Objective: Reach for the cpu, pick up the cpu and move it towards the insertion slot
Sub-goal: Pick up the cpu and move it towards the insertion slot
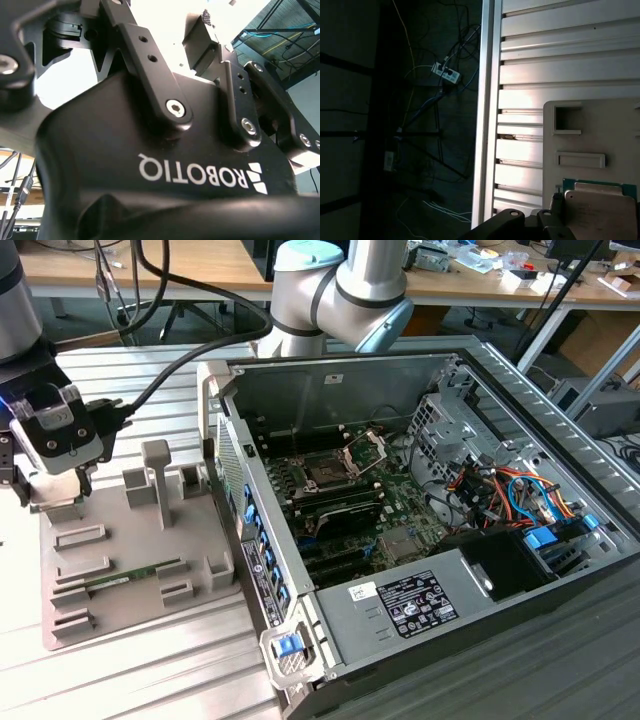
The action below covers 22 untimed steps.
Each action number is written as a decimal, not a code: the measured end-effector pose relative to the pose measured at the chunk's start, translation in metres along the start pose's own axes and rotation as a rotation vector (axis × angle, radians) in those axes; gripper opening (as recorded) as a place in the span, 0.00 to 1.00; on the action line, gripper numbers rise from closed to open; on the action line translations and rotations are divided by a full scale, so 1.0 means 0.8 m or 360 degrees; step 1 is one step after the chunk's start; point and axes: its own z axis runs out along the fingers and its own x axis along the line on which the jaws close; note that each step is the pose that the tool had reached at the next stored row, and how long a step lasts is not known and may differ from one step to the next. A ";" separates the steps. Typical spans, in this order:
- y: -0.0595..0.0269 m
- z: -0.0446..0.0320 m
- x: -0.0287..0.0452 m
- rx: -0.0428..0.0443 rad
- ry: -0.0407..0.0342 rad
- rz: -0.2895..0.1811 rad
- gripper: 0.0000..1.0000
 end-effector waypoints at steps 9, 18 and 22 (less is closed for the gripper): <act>0.000 -0.0054 -0.0009 0.0000 0.0001 0.0000 0.55; 0.000 -0.0106 -0.0018 0.0000 0.0001 0.0000 0.55; 0.000 -0.0129 -0.0022 0.0000 0.0002 0.0000 0.55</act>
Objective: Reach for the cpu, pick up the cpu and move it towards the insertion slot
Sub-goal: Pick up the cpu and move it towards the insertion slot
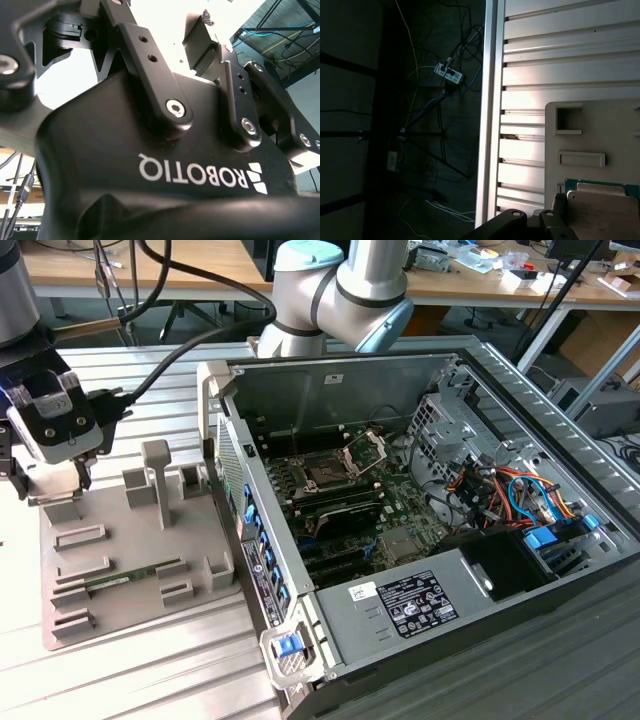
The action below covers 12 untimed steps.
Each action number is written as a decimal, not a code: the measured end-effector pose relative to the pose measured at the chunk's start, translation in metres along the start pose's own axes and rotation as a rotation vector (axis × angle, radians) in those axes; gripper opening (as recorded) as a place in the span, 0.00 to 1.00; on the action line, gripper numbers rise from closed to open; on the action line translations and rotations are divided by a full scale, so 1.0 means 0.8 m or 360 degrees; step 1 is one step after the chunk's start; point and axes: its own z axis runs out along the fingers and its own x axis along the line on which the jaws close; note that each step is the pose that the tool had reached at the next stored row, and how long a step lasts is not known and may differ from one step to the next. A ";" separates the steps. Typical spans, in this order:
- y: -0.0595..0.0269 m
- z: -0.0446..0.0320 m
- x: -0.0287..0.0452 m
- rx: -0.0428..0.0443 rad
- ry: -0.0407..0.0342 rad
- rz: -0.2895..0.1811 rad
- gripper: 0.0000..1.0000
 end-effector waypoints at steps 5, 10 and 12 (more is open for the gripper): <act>0.000 -0.0032 -0.0005 0.0000 0.0001 0.0000 0.55; 0.000 -0.0061 -0.0010 0.0000 0.0001 0.0000 0.55; 0.000 -0.0071 -0.0012 0.0000 0.0001 0.0000 0.55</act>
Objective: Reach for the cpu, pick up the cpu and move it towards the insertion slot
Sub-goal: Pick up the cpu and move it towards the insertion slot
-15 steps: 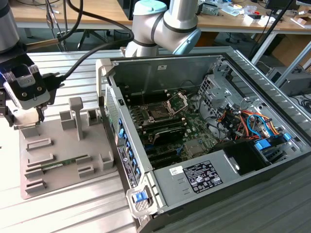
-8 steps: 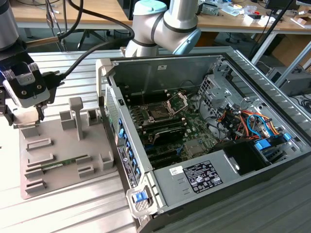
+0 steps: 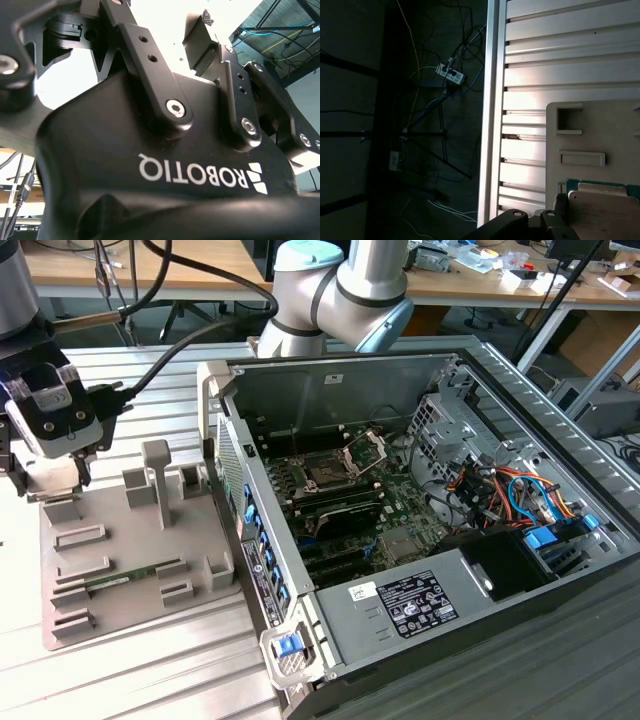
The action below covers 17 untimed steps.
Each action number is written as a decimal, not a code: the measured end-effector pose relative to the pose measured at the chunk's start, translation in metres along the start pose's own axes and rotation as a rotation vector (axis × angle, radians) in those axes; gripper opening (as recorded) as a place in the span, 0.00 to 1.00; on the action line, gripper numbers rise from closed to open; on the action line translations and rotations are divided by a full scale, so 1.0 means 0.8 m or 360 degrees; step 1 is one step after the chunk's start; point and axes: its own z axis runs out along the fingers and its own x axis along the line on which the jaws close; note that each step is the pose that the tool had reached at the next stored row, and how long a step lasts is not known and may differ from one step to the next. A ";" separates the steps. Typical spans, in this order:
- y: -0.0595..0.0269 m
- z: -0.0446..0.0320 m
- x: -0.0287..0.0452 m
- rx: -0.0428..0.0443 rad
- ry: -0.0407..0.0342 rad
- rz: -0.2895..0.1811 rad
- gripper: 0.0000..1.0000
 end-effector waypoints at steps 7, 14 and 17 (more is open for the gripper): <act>0.000 -0.0047 -0.0008 0.0000 0.0001 0.0000 0.55; 0.000 -0.0102 -0.0018 0.0000 0.0002 0.0000 0.55; 0.000 -0.0125 -0.0023 0.0000 0.0003 0.0000 0.55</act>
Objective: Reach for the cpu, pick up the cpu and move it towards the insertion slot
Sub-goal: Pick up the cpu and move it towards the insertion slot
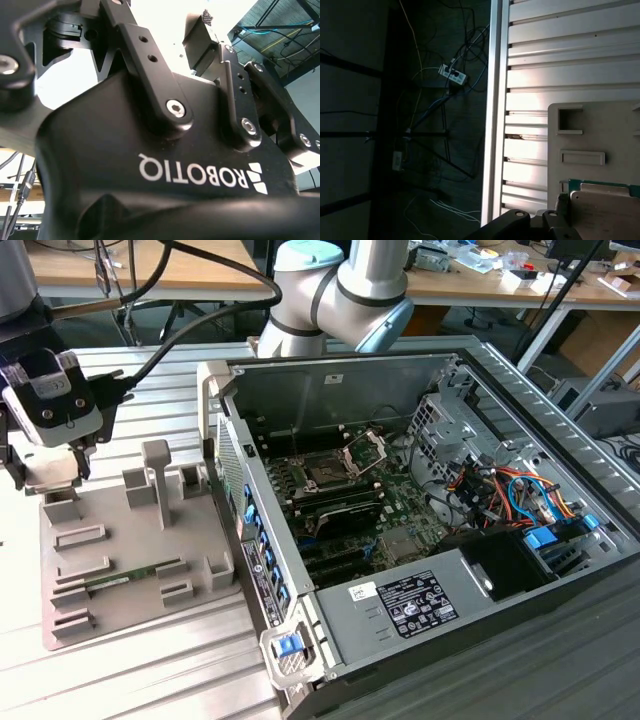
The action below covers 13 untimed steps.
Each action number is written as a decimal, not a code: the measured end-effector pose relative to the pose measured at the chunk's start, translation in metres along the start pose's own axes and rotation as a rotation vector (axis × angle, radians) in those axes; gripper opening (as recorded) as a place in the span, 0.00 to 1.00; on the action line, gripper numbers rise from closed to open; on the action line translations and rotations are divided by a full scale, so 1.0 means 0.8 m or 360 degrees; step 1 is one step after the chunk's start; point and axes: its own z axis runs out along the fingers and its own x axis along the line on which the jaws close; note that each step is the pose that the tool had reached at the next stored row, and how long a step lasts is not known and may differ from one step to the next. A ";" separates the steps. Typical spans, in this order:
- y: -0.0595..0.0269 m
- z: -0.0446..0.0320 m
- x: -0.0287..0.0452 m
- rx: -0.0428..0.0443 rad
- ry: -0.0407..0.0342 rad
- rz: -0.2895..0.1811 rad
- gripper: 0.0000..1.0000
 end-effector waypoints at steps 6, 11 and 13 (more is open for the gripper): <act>0.000 -0.0031 -0.0008 0.0000 0.0001 0.0000 0.55; 0.000 -0.0055 -0.0015 0.0000 0.0002 0.0000 0.55; 0.000 -0.0067 -0.0020 0.0000 0.0003 0.0000 0.55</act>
